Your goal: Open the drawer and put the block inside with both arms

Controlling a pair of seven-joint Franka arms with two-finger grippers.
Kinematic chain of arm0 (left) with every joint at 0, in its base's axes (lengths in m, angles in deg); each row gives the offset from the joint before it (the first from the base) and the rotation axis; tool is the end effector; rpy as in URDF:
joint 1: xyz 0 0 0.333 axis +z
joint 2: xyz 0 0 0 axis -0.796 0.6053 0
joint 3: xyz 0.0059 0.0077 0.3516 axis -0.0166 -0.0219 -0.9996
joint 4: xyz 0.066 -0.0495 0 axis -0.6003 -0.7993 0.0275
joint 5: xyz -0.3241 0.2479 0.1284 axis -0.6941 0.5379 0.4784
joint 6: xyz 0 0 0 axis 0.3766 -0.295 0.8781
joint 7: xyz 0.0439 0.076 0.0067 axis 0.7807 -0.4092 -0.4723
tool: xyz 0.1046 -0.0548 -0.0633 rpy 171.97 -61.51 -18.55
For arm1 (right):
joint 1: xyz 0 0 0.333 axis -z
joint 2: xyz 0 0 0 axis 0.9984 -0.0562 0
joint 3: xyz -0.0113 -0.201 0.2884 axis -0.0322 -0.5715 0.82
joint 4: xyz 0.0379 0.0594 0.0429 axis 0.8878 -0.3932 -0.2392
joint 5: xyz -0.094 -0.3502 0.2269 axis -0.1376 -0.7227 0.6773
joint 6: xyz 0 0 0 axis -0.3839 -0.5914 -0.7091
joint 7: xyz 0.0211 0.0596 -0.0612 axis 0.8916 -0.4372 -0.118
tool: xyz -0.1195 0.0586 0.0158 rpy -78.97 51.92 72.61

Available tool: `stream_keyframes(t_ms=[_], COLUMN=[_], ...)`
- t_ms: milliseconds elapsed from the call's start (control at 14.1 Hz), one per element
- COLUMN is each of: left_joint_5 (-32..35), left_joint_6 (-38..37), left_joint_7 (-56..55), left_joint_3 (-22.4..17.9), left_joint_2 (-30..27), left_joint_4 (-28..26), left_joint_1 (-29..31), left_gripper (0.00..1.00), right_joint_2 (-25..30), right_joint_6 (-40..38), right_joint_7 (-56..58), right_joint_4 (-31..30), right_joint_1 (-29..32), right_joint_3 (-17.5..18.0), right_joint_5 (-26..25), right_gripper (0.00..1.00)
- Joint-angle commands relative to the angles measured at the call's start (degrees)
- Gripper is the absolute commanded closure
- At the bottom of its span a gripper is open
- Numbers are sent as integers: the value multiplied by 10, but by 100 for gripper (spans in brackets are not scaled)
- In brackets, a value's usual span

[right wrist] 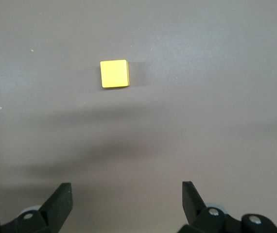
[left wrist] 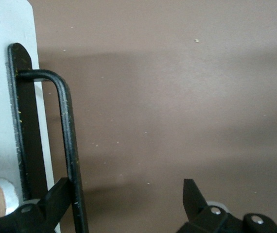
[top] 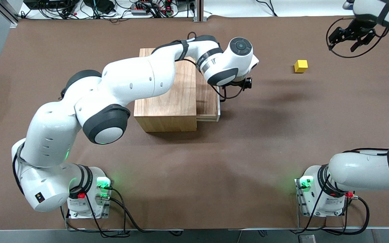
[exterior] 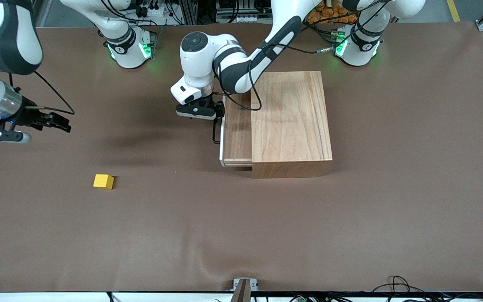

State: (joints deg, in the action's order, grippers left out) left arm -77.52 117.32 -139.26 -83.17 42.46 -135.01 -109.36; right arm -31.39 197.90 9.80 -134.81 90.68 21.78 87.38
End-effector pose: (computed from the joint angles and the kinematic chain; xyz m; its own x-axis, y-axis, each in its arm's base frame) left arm 0.4009 -0.7171 0.2904 0.9799 -0.1303 0.1513 -0.1443 -0.9858 0.0854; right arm 0.5462 -0.0643 0.4265 0.9938 -0.0937 -0.0605 -0.0950 -0.9953 -0.0187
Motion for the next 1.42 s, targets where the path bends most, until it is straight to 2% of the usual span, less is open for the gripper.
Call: stream_keyframes(t_ms=[0,356,711,1067,1138,1352], left_joint_5=[-5,-4,-4,-7,-17,-47], left_joint_6=[46,84,142,114,113,88], left_joint_7=[-17,-14,-14,-18,-18,-17], left_joint_3=[7,7,10,11,12,10], left_joint_2=[23,29,32,20,13,-13], left_joint_4=[21,22,21,18,19,19], left_joint_1=[-23,-32,-37,-35,-33,-30], left_gripper=[0,0,0,0,0,0], right_joint_2=[-31,-120,-183,-259,-270,-291], right_joint_6=[30,123,232,378,391,421], right_joint_7=[6,6,5,1,-3,-2], right_joint_4=[-13,-11,-11,-9,-9,-7], right_joint_1=[5,-5,-14,-21,-24,-53], right_joint_3=[5,5,6,7,8,7], right_joint_5=[9,11,12,13,18,80], right_gripper=[0,0,0,0,0,0])
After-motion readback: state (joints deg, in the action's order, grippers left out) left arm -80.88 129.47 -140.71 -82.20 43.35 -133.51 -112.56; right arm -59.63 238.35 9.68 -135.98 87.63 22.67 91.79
